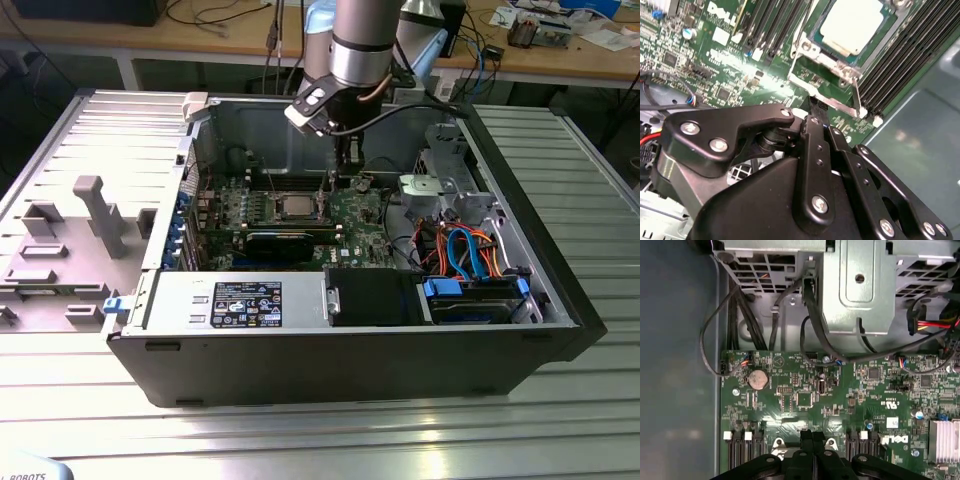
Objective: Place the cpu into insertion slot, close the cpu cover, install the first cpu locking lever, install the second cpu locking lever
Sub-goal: 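Close the cpu cover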
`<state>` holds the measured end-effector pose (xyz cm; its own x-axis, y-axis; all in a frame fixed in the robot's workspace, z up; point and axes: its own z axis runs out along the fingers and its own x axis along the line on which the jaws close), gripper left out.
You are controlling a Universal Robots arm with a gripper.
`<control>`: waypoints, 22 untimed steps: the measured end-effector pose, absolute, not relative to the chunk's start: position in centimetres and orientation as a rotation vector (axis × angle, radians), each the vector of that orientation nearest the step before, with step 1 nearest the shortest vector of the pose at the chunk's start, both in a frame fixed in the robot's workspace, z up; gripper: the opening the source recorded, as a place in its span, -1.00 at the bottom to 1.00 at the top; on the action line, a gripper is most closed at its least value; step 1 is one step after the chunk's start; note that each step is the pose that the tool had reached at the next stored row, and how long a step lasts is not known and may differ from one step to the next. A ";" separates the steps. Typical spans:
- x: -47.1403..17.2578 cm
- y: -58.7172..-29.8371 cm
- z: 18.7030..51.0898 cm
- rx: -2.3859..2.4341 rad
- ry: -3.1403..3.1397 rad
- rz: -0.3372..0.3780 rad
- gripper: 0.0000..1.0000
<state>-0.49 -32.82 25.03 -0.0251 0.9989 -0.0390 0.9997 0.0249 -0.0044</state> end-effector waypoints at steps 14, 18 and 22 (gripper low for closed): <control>-2.7 -32.8 25.0 2.175 2.230 -0.045 -0.79; -3.6 -32.8 24.7 2.175 2.230 -0.045 -0.79; -4.4 -32.8 24.4 2.175 2.230 -0.046 -0.79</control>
